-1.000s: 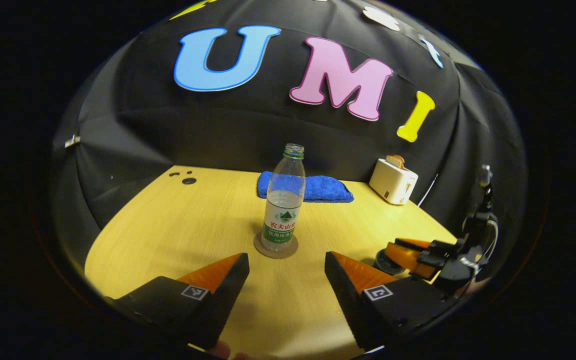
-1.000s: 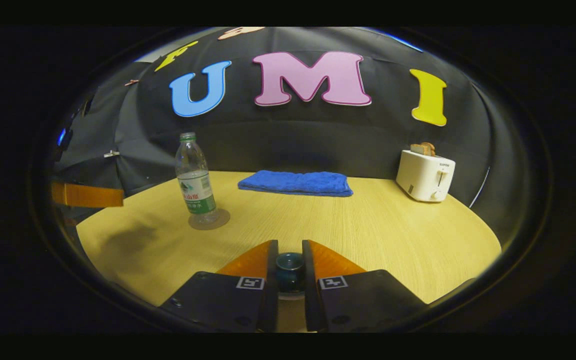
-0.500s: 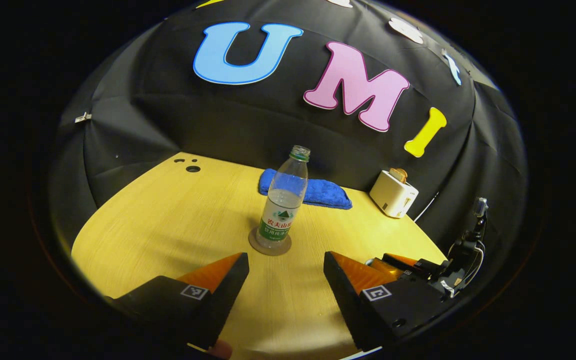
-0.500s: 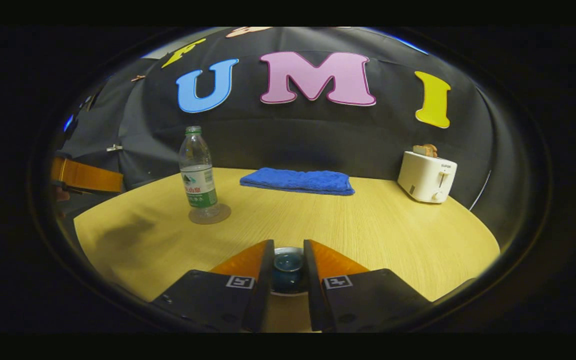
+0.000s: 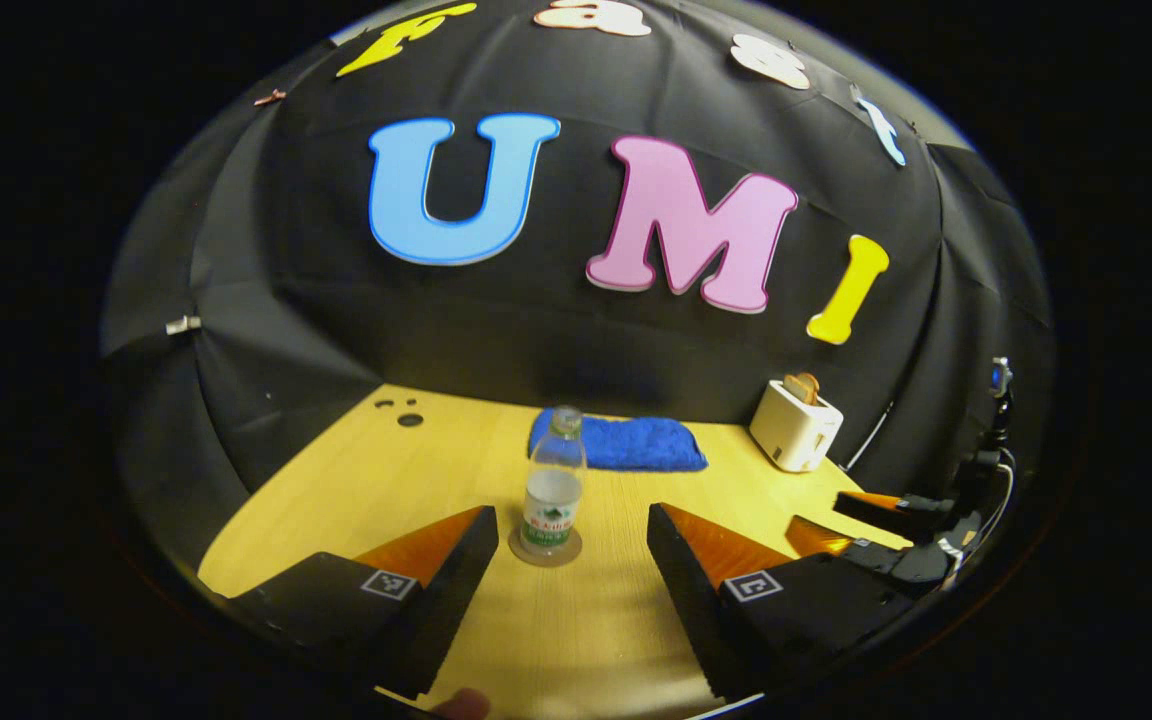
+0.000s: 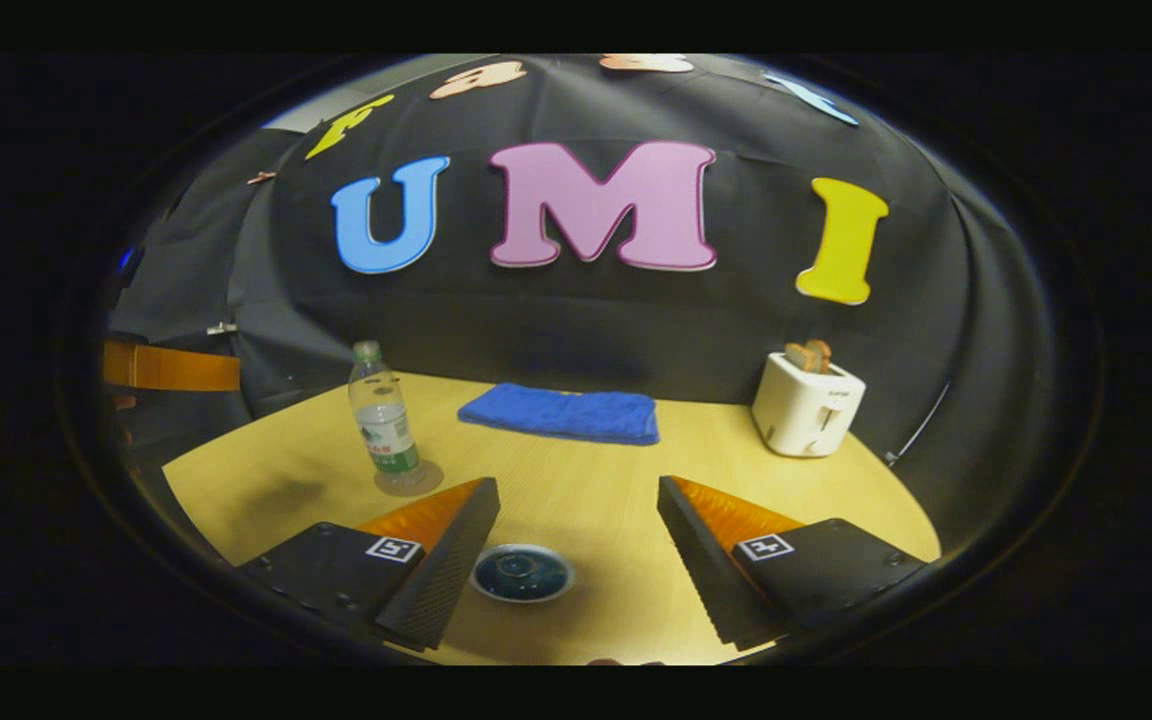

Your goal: Open the teacup lid with one hand, grasp the water bottle and pour water into the teacup with the other hand; after pouring, place the water bottle on the coaster and then close the teacup lid.

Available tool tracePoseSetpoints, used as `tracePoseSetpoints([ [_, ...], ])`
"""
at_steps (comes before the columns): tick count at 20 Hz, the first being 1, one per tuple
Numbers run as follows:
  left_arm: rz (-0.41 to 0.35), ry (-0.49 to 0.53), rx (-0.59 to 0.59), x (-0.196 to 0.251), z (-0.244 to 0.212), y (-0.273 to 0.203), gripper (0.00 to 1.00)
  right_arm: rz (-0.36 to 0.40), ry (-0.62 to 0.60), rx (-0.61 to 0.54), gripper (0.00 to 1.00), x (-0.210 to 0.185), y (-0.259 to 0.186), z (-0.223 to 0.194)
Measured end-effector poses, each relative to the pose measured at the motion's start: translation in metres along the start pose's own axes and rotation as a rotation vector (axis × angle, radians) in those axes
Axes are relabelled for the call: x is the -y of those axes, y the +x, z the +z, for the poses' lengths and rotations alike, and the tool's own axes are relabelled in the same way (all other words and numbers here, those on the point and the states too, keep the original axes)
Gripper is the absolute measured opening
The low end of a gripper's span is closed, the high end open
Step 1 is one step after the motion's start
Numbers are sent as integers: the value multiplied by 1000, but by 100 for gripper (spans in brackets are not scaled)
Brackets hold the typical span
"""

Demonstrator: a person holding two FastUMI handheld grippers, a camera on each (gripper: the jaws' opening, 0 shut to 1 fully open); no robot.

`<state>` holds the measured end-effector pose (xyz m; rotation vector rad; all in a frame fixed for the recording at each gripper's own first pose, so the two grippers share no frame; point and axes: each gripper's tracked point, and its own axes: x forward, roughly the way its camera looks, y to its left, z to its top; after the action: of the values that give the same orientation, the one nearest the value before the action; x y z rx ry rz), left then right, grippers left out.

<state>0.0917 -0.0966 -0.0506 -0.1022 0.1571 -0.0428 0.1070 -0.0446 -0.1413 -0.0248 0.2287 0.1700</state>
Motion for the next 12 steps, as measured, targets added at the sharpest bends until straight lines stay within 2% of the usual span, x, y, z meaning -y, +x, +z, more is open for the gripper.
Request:
tracePoseSetpoints([
  [3, 52, 32, 52, 3, 36, -21, 96, -42, 1, 36, 98, 32, -28, 47],
  [5, 100, 23, 73, 9, 48, -34, 95, -67, 4, 28, 98, 49, -44, 65],
  [9, 223, -13, 104, 17, 37, -54, 96, -99, 8, 1, 98, 65, -73, 68],
  [12, 222, -72, 73, 35, 16, -58, 95, -97, 42, -33, 98, 57, -87, 56],
])
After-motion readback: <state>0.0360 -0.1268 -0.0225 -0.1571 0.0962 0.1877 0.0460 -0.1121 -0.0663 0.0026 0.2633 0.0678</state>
